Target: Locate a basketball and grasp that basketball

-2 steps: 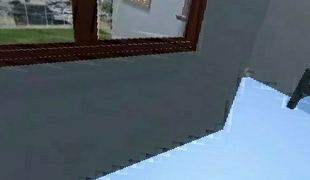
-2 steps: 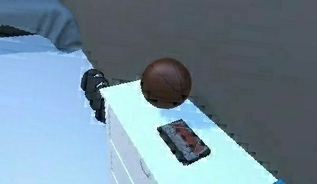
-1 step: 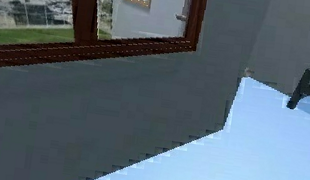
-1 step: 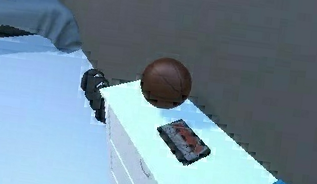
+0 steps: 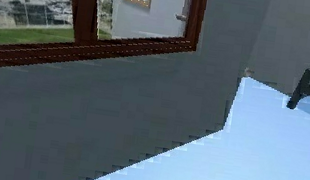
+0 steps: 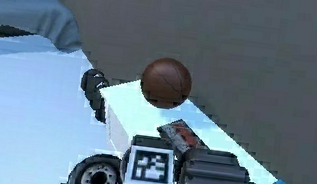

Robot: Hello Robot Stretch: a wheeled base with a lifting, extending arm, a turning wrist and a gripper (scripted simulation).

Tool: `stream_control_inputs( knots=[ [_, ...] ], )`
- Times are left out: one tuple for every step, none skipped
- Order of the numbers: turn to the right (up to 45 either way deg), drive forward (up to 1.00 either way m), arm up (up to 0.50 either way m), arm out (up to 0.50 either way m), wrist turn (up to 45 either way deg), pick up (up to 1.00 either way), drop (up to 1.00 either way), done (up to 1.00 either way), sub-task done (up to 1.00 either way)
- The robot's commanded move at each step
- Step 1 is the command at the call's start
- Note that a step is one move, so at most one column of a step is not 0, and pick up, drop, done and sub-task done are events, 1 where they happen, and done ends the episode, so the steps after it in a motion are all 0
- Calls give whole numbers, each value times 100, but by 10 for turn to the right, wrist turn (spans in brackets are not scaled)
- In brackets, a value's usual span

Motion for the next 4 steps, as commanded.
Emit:
stream_control_inputs(
  knots=[
    [0, 0, 0, 42, 0, 0, 0, 0, 0],
    [0, 0, 0, 0, 450, 0, 0, 0, 0],
    [0, 0, 0, 0, 450, 0, 0, 0, 0],
    [0, 0, 0, 0, 450, 0, 0, 0, 0]
  ],
)
